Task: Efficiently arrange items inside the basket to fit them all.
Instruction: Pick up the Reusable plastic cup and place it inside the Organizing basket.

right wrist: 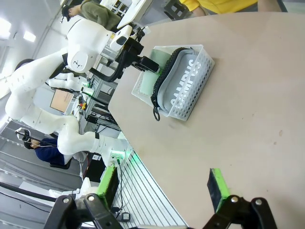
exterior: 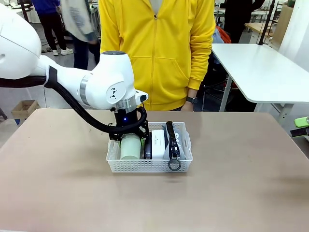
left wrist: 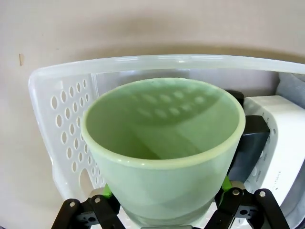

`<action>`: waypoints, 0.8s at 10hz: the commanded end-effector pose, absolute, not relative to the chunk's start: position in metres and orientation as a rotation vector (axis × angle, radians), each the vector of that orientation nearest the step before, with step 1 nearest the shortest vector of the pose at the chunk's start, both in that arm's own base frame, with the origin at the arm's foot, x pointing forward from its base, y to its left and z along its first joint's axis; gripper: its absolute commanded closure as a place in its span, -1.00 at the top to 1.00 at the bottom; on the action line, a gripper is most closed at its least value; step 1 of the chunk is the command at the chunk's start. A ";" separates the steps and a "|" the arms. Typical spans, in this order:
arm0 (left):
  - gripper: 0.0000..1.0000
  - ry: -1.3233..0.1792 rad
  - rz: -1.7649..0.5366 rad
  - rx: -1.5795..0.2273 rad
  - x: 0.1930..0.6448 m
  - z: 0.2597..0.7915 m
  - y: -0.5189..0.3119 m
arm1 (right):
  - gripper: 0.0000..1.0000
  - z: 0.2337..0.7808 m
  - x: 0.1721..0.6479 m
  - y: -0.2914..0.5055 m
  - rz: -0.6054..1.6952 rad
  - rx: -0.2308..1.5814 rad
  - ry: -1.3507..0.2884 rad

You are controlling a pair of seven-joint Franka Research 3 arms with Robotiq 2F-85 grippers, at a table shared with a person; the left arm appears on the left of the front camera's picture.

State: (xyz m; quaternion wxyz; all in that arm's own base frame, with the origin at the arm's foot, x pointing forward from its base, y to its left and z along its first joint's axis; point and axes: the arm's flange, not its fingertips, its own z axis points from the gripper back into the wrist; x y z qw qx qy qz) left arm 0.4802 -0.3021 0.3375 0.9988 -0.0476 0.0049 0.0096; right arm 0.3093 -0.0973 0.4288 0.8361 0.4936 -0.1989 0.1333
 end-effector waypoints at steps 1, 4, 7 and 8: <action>1.00 0.016 0.041 -0.052 0.483 0.333 -0.305 | 1.00 0.433 0.310 -0.096 0.262 1.063 -0.424; 1.00 0.006 0.038 -0.068 0.481 0.338 -0.305 | 1.00 0.433 0.310 -0.096 0.262 1.063 -0.424; 1.00 -0.024 0.027 -0.095 0.474 0.352 -0.302 | 1.00 0.433 0.310 -0.096 0.262 1.063 -0.424; 1.00 -0.035 0.020 -0.120 0.470 0.361 -0.299 | 1.00 0.433 0.310 -0.096 0.262 1.063 -0.424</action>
